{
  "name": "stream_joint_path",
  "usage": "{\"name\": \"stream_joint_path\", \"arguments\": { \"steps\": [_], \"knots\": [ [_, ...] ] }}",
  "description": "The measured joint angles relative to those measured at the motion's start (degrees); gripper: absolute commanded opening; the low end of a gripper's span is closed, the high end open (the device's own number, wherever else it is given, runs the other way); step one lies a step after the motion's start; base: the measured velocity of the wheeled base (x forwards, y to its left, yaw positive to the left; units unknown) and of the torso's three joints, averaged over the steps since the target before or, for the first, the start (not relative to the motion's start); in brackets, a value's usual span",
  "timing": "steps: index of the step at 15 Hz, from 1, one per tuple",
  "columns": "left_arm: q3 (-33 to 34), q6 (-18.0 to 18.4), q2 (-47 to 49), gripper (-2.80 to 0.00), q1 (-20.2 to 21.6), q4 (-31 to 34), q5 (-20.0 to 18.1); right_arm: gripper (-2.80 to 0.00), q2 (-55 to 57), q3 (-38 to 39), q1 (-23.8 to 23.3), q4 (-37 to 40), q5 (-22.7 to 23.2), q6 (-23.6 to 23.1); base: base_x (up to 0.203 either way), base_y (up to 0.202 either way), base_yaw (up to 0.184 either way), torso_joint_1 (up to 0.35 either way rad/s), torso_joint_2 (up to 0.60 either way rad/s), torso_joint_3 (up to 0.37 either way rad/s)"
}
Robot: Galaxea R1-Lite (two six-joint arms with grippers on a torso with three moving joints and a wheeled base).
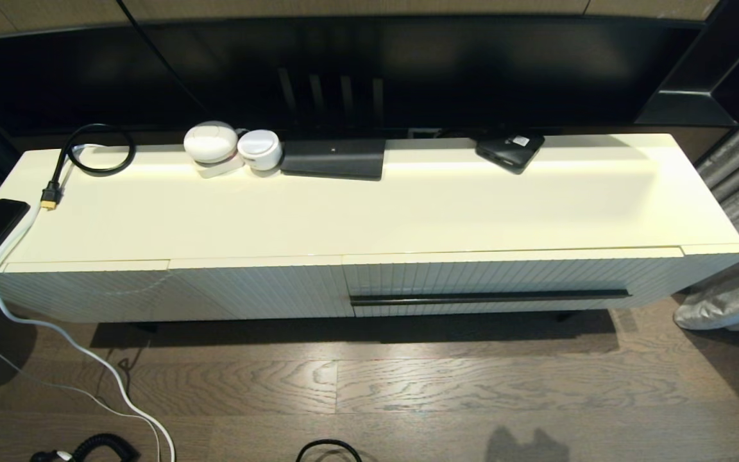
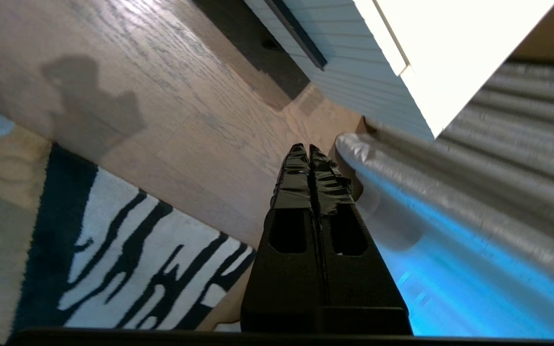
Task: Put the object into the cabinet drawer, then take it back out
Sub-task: Open the drawer
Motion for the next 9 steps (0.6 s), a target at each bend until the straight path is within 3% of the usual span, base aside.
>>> {"name": "stream_joint_path", "arguments": {
  "steps": [8,9],
  "knots": [
    [0.0,0.0,0.0,-2.8,0.05,0.0,0.02,-2.8,1.42,3.76,11.33,-1.56,0.0,-9.03,0.0,0.0,0.0,0.0,0.0,0.0],
    [0.0,-0.02,0.0,-2.8,0.02,0.0,0.01,0.0,3.54,3.72,12.36,-3.65,0.0,-9.89,0.0,0.0,0.0,0.0,0.0,0.0]
  ]
}}
